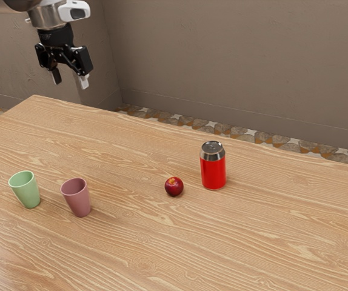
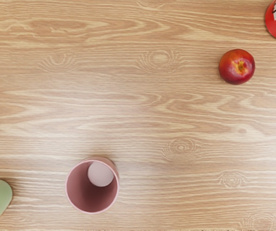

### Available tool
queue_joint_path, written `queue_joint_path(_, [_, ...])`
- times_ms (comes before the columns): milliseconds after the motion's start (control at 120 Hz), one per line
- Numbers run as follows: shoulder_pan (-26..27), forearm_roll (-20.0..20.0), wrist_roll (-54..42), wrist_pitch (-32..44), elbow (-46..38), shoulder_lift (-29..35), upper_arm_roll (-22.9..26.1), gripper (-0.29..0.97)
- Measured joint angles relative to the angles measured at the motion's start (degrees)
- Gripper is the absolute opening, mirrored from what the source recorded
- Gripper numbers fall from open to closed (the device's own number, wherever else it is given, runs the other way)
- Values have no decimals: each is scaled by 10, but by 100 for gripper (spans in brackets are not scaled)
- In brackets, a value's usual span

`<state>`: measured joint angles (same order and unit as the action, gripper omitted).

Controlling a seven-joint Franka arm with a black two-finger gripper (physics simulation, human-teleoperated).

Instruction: Place the left cup onto the right cup

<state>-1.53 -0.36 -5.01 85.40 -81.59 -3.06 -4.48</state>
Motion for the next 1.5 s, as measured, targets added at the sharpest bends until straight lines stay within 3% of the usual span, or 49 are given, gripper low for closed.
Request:
queue_joint_path(333, [9, 3, -8, 24, -46, 19, -4, 66])
queue_joint_path(525, [9, 7, -14, 55, -129, 56, -9, 65])
queue_joint_path(667, [1, 8, -22, 72, -170, 70, -39, 65])
queue_joint_path(925, [-24, 9, -53, 113, -236, 70, -105, 66])
queue_joint_path(1183, [-25, 8, -88, 186, -302, 61, -112, 65])
queue_joint_path(1500, [-31, 9, -118, 242, -327, 45, -127, 65])
